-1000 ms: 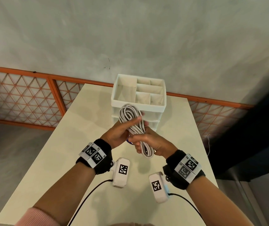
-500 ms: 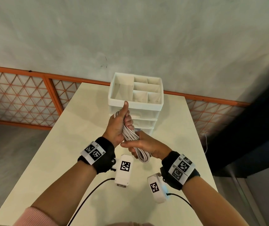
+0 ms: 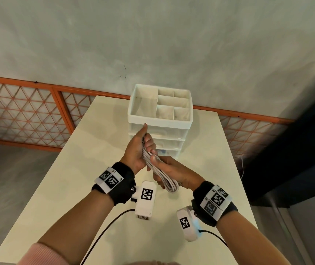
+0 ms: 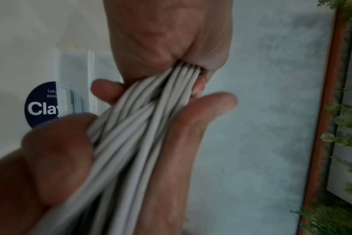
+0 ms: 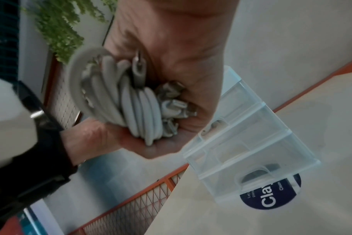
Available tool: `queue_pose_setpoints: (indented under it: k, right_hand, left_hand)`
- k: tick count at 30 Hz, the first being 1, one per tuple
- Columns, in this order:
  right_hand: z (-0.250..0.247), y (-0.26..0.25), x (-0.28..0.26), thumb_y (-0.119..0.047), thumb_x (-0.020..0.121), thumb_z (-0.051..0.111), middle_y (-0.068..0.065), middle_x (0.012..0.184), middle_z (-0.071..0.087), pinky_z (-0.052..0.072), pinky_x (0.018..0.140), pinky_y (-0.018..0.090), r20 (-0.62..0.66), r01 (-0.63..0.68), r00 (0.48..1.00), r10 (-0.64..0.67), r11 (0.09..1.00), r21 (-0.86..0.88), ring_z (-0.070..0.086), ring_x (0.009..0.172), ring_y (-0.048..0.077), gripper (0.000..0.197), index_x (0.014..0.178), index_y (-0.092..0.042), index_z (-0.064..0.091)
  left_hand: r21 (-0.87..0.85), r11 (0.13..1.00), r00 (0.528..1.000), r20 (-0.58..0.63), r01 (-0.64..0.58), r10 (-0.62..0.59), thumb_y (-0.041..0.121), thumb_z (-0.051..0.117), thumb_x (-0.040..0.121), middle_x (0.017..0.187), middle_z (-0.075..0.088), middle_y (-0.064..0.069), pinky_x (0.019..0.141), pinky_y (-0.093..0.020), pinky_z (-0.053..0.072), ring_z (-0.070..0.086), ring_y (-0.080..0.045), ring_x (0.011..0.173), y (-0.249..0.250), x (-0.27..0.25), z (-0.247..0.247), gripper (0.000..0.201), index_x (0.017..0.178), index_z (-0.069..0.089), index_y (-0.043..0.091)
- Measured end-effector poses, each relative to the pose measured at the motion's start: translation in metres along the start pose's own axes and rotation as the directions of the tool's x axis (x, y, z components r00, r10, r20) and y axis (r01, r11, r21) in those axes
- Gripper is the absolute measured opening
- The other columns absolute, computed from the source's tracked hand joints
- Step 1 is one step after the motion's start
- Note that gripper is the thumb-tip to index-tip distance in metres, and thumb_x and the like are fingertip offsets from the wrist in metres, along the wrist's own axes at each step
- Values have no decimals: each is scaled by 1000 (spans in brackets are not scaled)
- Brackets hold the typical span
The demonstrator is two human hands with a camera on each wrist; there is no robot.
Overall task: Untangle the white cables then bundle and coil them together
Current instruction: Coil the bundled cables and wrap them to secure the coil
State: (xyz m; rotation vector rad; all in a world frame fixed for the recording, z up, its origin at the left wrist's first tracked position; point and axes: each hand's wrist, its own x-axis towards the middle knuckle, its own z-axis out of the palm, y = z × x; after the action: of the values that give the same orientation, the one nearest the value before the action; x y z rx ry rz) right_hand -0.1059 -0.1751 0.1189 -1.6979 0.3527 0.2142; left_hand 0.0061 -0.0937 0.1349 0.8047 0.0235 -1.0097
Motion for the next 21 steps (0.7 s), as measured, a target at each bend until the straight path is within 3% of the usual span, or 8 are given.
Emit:
queue_pose_setpoints:
  k: [3,6,9,12,16,21]
  right_hand:
    - [-2,1,1,-64,86,46,-1,64,60,50,61,26,-37,3,999,-7,995,-95,58,55,13,47,77,-20,60]
    - [-10,2,3,-62,89,43,-12,75,67,47,90,30,-42,-30,999,23,985,-170,63,77,8,39,75,-33,64]
    - [-19,2,5,-59,93,36,-11,92,67,42,99,30,-16,-63,998,61,954,-292,62,97,12,45,86,-26,67]
    - [-20,9,9,-51,96,36,-1,88,69,49,91,29,-18,-81,997,79,976,-204,67,89,17,46,94,-14,63]
    - [-16,26,18,-53,94,42,0,69,63,52,68,28,-135,-71,989,67,997,-31,61,59,14,49,80,-11,62]
    - [-29,41,28,-57,93,38,-6,62,61,48,68,26,-180,-108,979,95,992,-61,58,54,9,51,71,-19,62]
  left_hand:
    - [-24,1000,999,-45,12,-13,28,50,93,38,25,5,34,-16,31,25,-9,31,-5,7,-4,53,44,32,18]
    - [-3,1000,995,-96,-21,21,25,50,93,40,24,5,34,-16,30,24,-10,32,-13,13,-4,51,46,32,18]
    - [26,998,988,-139,-61,64,24,50,93,41,25,4,36,-18,32,26,-10,34,-22,19,-5,48,49,32,17]
    - [42,995,984,-155,-87,92,24,52,93,41,28,3,39,-20,37,29,-11,35,-29,25,-6,45,52,35,15]
    - [-7,998,978,-198,-62,59,25,49,95,41,36,4,44,-22,43,37,-11,36,-37,43,-11,41,56,41,15]
    - [4,998,981,-187,60,-58,30,51,94,45,50,0,58,-27,49,53,-14,43,-47,67,-20,34,64,47,13]
